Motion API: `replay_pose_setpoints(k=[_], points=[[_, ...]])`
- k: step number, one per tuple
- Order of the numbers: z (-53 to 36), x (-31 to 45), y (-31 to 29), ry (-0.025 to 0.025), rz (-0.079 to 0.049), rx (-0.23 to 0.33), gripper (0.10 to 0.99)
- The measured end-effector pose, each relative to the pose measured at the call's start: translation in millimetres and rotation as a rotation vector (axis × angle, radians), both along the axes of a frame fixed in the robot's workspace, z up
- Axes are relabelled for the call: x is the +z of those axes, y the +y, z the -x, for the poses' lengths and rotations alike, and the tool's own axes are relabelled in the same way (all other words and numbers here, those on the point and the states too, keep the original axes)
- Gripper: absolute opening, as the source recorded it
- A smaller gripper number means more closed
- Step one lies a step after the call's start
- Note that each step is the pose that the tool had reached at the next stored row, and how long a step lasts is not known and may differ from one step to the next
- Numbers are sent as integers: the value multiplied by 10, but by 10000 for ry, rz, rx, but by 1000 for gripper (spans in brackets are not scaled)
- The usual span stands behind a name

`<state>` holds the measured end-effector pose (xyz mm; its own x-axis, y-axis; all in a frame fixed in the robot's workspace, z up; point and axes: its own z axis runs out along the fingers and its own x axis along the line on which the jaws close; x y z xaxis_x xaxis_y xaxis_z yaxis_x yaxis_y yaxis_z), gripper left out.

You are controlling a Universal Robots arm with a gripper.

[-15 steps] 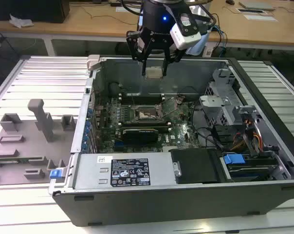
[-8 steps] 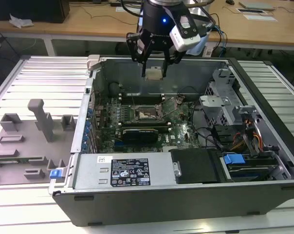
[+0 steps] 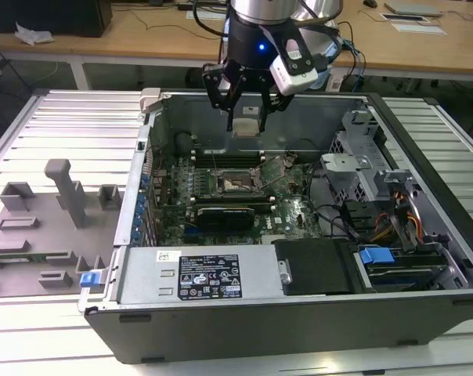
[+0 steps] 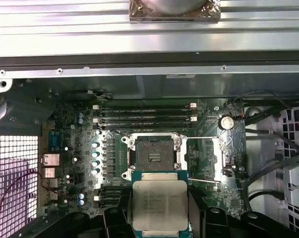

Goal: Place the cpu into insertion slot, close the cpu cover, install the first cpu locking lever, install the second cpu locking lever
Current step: 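Place the cpu into insertion slot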

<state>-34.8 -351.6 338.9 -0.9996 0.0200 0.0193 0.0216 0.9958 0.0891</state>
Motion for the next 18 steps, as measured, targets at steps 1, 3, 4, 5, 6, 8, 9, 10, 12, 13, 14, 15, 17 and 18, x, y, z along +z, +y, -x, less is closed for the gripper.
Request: replay_pose_setpoints(k=[1, 3, 4, 5, 6, 8, 9, 10, 12, 13, 14, 15, 17, 18], points=[[0, -69, 10, 0, -1, -1, 541], [0, -149, 50, 0, 0, 0, 541], [0, -183, 74, -1, -2, 0, 541], [0, -203, 86, 0, 0, 0, 541], [1, -228, 99, 0, -1, -1, 541], [1, -266, 109, -1, -3, -1, 541], [1, -298, 112, 0, -2, -7, 541], [2, -327, 112, 0, 0, -51, 541], [5, -380, 112, 0, -1, -320, 541], [5, -414, 112, -1, -1, -555, 541], [5, -443, 112, 0, -1, -827, 541], [5, -468, 112, 0, 0, -1106, 541], [5, -495, 112, 0, 0, -1468, 541], [5, -517, 112, 0, 0, -1822, 541]])
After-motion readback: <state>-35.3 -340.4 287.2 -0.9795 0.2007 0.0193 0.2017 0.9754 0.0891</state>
